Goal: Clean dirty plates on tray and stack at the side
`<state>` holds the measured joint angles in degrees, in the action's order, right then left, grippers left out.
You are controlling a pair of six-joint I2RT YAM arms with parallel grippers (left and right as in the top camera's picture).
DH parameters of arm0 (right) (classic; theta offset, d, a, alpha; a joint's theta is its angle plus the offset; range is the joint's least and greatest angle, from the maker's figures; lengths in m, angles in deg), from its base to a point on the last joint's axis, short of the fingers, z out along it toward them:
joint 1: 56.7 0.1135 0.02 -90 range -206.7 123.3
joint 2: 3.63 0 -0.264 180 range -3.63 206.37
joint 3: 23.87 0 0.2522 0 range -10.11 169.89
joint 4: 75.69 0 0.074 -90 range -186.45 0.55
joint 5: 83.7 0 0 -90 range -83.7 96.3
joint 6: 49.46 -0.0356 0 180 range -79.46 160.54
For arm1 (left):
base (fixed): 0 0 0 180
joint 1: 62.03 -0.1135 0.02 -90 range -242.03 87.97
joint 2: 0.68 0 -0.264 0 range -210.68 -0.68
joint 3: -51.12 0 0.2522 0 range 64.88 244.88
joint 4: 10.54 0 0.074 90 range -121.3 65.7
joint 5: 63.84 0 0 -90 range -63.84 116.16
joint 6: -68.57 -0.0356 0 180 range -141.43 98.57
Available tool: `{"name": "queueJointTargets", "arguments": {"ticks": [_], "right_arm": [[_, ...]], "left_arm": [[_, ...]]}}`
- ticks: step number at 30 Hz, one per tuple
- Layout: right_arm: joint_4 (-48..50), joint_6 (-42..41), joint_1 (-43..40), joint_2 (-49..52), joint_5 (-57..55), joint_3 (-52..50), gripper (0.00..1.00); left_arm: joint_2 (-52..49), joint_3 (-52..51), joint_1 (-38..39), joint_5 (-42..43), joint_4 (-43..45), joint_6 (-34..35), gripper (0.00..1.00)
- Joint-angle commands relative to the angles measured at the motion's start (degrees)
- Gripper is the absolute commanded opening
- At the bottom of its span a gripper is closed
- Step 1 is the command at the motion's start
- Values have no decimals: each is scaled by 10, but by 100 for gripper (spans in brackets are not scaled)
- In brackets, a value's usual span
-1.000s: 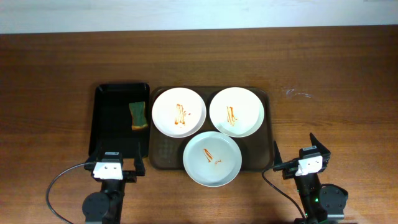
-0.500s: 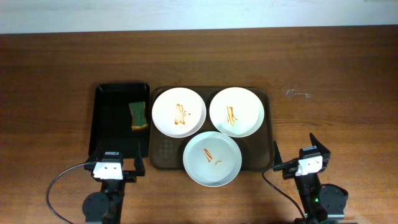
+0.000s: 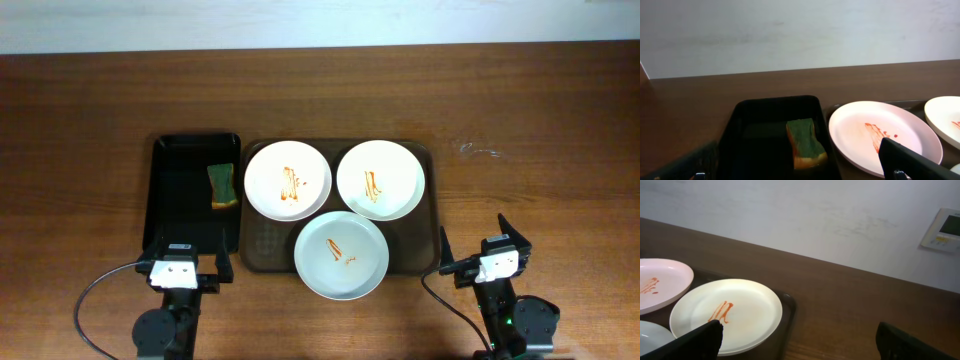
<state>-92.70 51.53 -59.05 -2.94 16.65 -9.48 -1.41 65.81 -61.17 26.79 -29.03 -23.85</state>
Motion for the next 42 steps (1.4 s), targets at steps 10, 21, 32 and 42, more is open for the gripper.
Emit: {"name": "queueJointTargets", "arguments": {"ticks": [10, 21, 32, 42], "right_arm": [[-144, -126, 4, 21, -5, 103, 98], [-490, -153, 4, 387, 97, 458, 98], [-606, -140, 15, 672, 139, 618, 99], [-589, -171, 85, 708, 115, 618, 89]], "left_arm": [[-61, 81, -3, -12, -85, 32, 100], [-475, 409, -3, 49, -279, 28, 100], [-739, 621, -3, 64, -455, 53, 100], [-958, 621, -3, 10, -252, 123, 59]]}}
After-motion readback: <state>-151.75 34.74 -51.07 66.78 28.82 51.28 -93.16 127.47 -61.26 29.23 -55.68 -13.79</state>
